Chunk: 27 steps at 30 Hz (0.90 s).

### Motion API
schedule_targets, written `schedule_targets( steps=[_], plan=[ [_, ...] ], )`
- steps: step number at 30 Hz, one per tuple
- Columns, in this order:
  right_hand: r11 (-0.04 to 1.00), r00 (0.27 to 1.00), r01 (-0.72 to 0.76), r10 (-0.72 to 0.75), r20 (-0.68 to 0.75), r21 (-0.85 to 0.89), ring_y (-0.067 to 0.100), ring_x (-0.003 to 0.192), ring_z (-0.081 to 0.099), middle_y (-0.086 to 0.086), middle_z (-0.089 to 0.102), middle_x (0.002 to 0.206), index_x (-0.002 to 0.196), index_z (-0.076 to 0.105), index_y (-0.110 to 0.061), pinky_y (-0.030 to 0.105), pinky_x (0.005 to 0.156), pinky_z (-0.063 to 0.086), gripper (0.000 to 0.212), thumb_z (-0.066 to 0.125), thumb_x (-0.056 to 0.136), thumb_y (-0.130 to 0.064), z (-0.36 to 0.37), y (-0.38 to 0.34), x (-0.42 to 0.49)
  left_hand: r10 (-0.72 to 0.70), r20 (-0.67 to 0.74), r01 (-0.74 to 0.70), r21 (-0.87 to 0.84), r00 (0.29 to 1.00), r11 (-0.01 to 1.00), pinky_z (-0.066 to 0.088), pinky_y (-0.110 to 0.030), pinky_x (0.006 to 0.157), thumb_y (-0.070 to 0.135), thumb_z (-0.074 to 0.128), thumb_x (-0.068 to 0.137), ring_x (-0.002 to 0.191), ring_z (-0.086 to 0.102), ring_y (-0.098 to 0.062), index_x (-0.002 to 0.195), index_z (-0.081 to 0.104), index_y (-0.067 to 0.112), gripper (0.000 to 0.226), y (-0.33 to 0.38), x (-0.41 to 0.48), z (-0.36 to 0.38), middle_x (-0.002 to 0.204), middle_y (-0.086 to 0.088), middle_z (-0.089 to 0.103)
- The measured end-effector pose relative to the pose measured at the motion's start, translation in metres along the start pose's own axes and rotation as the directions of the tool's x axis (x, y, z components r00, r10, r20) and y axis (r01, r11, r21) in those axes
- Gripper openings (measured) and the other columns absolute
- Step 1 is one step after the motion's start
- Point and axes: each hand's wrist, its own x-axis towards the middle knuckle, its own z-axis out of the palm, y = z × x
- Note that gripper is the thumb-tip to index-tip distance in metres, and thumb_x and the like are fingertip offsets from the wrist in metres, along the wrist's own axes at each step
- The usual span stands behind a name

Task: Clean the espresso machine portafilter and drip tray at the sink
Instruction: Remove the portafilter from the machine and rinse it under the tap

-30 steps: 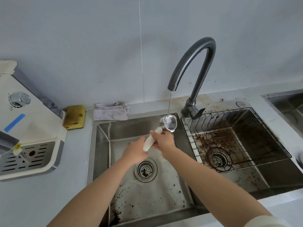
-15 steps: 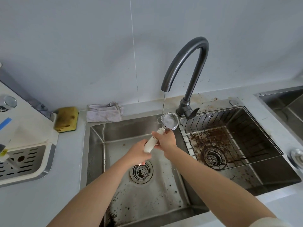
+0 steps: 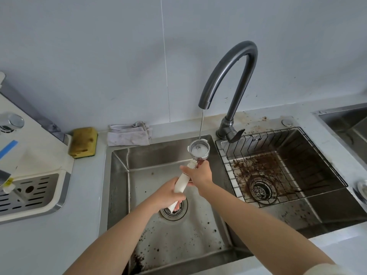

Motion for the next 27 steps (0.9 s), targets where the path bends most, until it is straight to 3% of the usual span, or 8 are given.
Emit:
schedule_targets(
  steps=[3, 6, 9, 14, 20, 22, 24, 27],
  plan=[
    [1.0, 1.0, -0.006, 0.006, -0.002, -0.02, 0.01, 0.068, 0.058, -0.004, 0.051, 0.082, 0.102, 0.039, -0.013, 0.026, 0.051, 0.053, 0.048, 0.077, 0.073, -0.013, -0.001, 0.0, -0.001, -0.019, 0.011, 0.019, -0.025, 1.0, 1.0, 0.049, -0.025, 0.046, 0.001, 0.053, 0.081, 0.045, 0.053, -0.013, 0.122, 0.041, 0.012, 0.044, -0.002, -0.002, 0.001, 0.107, -0.007, 0.067],
    [0.998, 1.0, -0.009, 0.008, -0.002, -0.055, 0.011, 0.067, 0.058, -0.004, 0.051, 0.082, 0.102, 0.038, -0.013, 0.025, 0.049, 0.053, 0.048, 0.077, 0.073, -0.015, -0.002, -0.001, -0.002, -0.012, 0.004, 0.012, -0.036, 1.0, 0.999, 0.047, -0.023, 0.044, 0.0, 0.052, 0.082, 0.043, 0.052, -0.012, 0.12, 0.042, 0.011, 0.042, -0.002, -0.003, 0.004, 0.096, 0.002, 0.069],
    [0.999, 1.0, -0.007, 0.008, 0.019, -0.052, 0.012, 0.07, 0.059, -0.003, 0.052, 0.083, 0.103, 0.039, -0.013, 0.025, 0.05, 0.053, 0.048, 0.077, 0.073, -0.014, -0.001, -0.002, -0.003, -0.012, -0.03, 0.011, -0.027, 0.999, 1.0, 0.047, -0.024, 0.044, 0.0, 0.052, 0.082, 0.042, 0.051, -0.011, 0.115, 0.042, 0.013, 0.037, -0.002, -0.004, 0.004, 0.105, -0.015, 0.066],
    [0.999, 0.996, 0.023, -0.02, 0.082, -0.032, 0.009, 0.07, 0.058, -0.002, 0.053, 0.088, 0.104, 0.039, -0.014, 0.023, 0.049, 0.051, 0.046, 0.075, 0.075, -0.013, 0.005, -0.006, -0.003, 0.003, -0.137, -0.002, 0.014, 0.991, 1.0, 0.046, -0.023, 0.045, 0.002, 0.051, 0.08, 0.039, 0.05, -0.007, 0.117, 0.043, 0.014, 0.039, -0.006, -0.003, 0.003, 0.077, -0.008, 0.06],
    [0.999, 0.993, 0.022, -0.018, 0.114, -0.029, 0.015, 0.077, 0.062, 0.006, 0.058, 0.101, 0.116, 0.045, -0.006, 0.027, 0.055, 0.055, 0.051, 0.075, 0.076, -0.012, 0.009, -0.008, -0.001, 0.017, -0.21, -0.005, 0.055, 0.977, 0.998, 0.046, -0.023, 0.045, 0.003, 0.052, 0.08, 0.042, 0.052, -0.01, 0.119, 0.043, 0.014, 0.042, -0.007, -0.005, 0.002, 0.099, -0.017, 0.065],
    [0.999, 0.99, 0.012, -0.007, 0.139, -0.032, 0.015, 0.076, 0.062, 0.006, 0.058, 0.096, 0.113, 0.047, -0.006, 0.028, 0.056, 0.055, 0.045, 0.073, 0.077, -0.012, 0.009, -0.007, -0.002, 0.017, -0.233, 0.003, 0.085, 0.972, 0.996, 0.044, -0.021, 0.044, 0.005, 0.052, 0.08, 0.044, 0.052, -0.01, 0.119, 0.043, 0.015, 0.042, -0.01, -0.007, 0.004, 0.102, -0.013, 0.065],
    [0.999, 0.985, 0.015, -0.009, 0.173, -0.033, 0.013, 0.071, 0.061, 0.003, 0.058, 0.084, 0.102, 0.051, -0.007, 0.029, 0.058, 0.055, 0.031, 0.071, 0.078, -0.008, 0.01, -0.006, -0.002, 0.018, -0.271, 0.017, 0.125, 0.962, 0.992, 0.045, -0.022, 0.044, 0.007, 0.052, 0.08, 0.047, 0.053, -0.011, 0.117, 0.042, 0.015, 0.038, -0.012, -0.007, 0.005, 0.091, -0.008, 0.061],
    [1.0, 0.978, 0.021, -0.018, 0.209, -0.009, 0.012, 0.07, 0.06, 0.003, 0.057, 0.08, 0.087, 0.051, -0.011, 0.028, 0.058, 0.054, 0.02, 0.068, 0.08, -0.004, 0.012, -0.008, -0.002, 0.042, -0.343, 0.029, 0.2, 0.939, 0.979, 0.051, -0.031, 0.053, 0.008, 0.053, 0.082, 0.055, 0.056, -0.017, 0.112, 0.042, 0.015, 0.033, -0.013, -0.007, 0.006, 0.085, -0.009, 0.059]
  ],
)
